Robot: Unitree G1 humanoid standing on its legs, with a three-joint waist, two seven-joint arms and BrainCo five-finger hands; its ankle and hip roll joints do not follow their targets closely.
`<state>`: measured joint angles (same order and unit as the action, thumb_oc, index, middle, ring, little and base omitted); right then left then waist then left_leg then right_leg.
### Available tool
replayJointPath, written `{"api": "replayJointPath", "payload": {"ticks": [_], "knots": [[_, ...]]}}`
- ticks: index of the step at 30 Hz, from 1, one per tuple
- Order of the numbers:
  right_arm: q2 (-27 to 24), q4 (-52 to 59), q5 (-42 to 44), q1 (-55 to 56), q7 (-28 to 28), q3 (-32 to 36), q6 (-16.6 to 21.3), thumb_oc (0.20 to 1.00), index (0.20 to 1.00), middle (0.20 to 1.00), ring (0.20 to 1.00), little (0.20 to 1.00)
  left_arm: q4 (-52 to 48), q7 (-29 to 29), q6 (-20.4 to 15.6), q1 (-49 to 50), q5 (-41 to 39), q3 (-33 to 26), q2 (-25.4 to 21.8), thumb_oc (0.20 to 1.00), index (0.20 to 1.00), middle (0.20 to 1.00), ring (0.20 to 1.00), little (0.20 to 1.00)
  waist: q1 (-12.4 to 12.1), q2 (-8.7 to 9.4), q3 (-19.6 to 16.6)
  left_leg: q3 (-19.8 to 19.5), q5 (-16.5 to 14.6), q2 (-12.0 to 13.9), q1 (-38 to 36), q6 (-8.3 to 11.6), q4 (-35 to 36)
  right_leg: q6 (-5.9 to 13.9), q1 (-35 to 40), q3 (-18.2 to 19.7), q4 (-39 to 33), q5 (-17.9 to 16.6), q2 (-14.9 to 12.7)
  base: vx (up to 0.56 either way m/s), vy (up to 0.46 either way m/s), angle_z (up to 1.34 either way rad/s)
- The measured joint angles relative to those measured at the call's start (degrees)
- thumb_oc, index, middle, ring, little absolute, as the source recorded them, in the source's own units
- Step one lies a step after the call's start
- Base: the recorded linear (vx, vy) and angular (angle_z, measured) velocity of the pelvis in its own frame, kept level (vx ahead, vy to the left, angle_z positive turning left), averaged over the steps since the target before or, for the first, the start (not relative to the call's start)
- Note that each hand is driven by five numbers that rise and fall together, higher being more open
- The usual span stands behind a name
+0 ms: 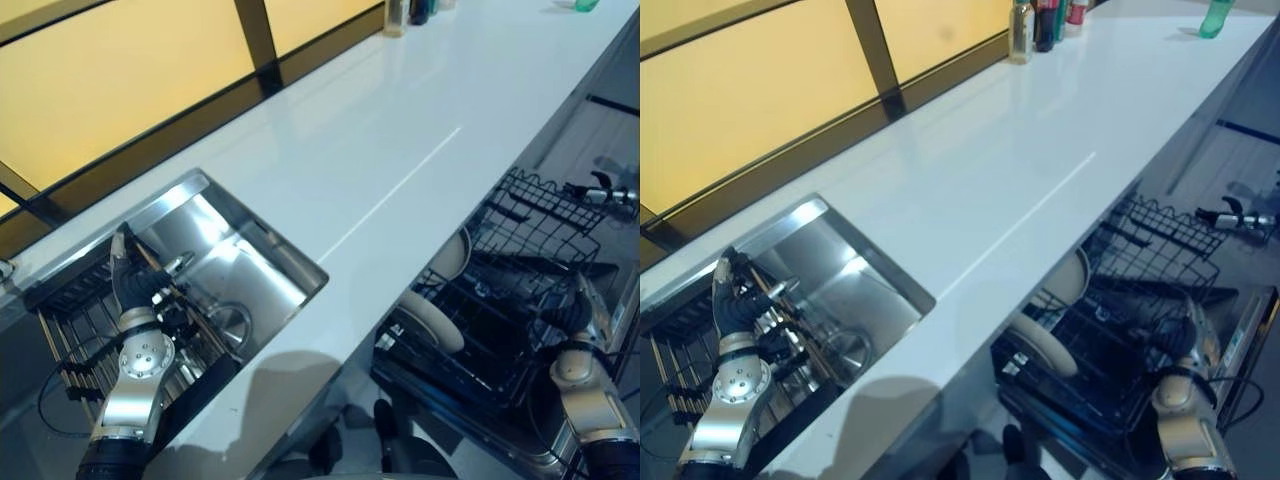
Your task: Pick up plates and place into dishwasher.
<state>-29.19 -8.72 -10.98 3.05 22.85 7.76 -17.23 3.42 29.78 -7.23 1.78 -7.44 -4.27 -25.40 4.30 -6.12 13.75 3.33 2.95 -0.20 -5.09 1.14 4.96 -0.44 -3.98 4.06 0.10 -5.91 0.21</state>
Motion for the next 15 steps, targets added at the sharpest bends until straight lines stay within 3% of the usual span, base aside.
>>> {"api": "replayJointPath", "payload": {"ticks": [9,12,13,14,15], "knots": [[1.3,0.02,10.81,4.2,-1.1,1.78,0.23,1.0,1.0,1.0,1.0,1.0,1.48,-2.29,-1.59,4.68,-0.06,0.21,4.64,1.0,1.0,1.0,1.0,1.0,2.96,-7.11,0.87,-0.07,-1.07,-2.06,-2.3,-0.87,-3.09,0.66,-2.79,1.93,11.54,4.82,-0.88,0.09,0.158,-0.11],[1.11,-0.03,13.61,5.84,-1.09,2.93,0.22,1.0,1.0,1.0,1.0,1.0,1.61,-2.93,-1.68,4.84,-0.08,0.49,5.43,1.0,1.0,1.0,1.0,1.0,3.34,-8.53,1.55,-0.1,-1.85,-3.5,-1.91,-1.43,-4.92,1.05,-4.53,1.91,14.94,5.46,-2.0,0.05,0.111,-0.33],[1.08,-0.05,14.17,6.18,-1.05,2.93,0.67,1.0,1.0,1.0,1.0,1.0,2.05,-3.03,-1.91,5.05,-0.09,0.49,5.75,1.0,1.0,1.0,1.0,1.0,3.65,-8.95,1.71,-0.3,-2.1,-3.65,-1.64,-1.74,-5.46,1.89,-4.87,1.68,15.05,5.47,-2.22,0.04,0.125,-0.37],[0.93,0.03,14.93,6.02,-0.92,2.99,1.38,1.0,1.0,1.0,1.0,1.0,2.24,-3.21,-1.95,5.48,-0.11,0.5,6.32,1.0,1.0,1.0,1.0,1.0,3.56,-10.17,2.08,-0.38,-2.19,-2.95,-0.99,-1.97,-5.78,4.84,-5.12,1.21,16.24,6.62,-2.06,-0.02,0.114,-0.36],[0.87,0.29,16.02,5.87,-0.36,3.12,1.71,1.0,1.0,1.0,1.0,1.0,1.83,-3.31,-1.96,5.86,-0.14,0.72,6.88,1.0,1.0,1.0,1.0,1.0,3.48,-10.75,2.31,-0.13,-2.28,-2.64,0.02,-2.14,-6.75,3.02,-7.91,1.82,24.8,10.12,-2.06,-0.08,0.121,-0.15]]}}
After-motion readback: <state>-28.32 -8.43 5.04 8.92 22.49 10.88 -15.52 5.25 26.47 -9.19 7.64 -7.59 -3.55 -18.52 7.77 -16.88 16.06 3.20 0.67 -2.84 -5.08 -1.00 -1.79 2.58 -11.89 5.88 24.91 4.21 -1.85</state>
